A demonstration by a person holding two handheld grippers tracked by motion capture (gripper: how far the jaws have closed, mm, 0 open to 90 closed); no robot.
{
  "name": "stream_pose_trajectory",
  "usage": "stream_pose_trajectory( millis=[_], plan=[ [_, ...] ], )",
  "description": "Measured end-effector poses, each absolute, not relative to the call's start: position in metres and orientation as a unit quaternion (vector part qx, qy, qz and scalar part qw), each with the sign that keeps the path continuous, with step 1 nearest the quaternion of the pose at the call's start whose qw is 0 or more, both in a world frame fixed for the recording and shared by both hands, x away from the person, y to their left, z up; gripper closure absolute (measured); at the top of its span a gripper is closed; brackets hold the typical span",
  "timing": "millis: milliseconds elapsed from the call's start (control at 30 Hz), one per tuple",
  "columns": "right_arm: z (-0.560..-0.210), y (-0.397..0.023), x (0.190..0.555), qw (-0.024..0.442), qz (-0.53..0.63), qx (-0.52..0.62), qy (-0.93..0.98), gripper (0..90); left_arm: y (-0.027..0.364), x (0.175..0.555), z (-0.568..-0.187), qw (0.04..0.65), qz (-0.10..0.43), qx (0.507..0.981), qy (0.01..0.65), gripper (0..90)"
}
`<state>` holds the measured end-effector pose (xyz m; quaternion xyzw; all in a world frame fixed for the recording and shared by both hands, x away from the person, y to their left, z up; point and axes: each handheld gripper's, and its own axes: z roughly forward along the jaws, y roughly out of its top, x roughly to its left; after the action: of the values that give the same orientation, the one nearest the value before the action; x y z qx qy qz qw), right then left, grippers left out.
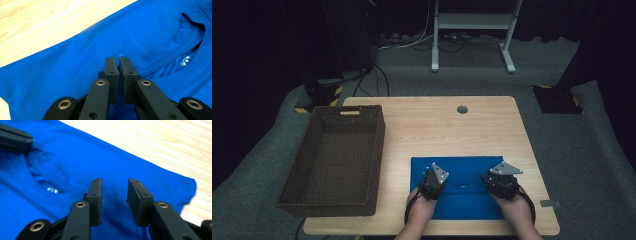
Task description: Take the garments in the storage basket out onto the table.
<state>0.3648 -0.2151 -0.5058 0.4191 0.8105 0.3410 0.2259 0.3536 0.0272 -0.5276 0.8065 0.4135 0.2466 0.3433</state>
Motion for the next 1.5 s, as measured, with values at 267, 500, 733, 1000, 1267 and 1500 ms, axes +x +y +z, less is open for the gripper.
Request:
stream_pose_trajectory(
  millis=[267,500,733,1000,1267,1500],
  plan=[
    [-0.518,-0.203,0.385,0.192,0.312,0.432,0.824,66.8,0.029,0.352,-0.529,0.348,0.246,0.806,0.411,85.4],
    [-0.518,-0.202,0.379,0.19,0.321,0.424,0.825,85.3,0.032,0.348,-0.526,0.357,0.247,0.801,0.412,85.3],
    [-0.506,-0.209,0.348,0.221,0.364,0.408,0.807,85.3,0.036,0.328,-0.518,0.379,0.246,0.794,0.406,85.1],
    [-0.512,-0.222,0.309,0.229,0.385,0.406,0.797,85.1,0.037,0.299,-0.519,0.385,0.246,0.8,0.389,84.5],
    [-0.525,-0.228,0.29,0.22,0.38,0.413,0.798,81.8,0.04,0.283,-0.528,0.379,0.238,0.809,0.382,81.9],
    [-0.53,-0.232,0.281,0.216,0.386,0.412,0.796,76.5,0.038,0.275,-0.53,0.376,0.234,0.814,0.376,75.2]
  ],
)
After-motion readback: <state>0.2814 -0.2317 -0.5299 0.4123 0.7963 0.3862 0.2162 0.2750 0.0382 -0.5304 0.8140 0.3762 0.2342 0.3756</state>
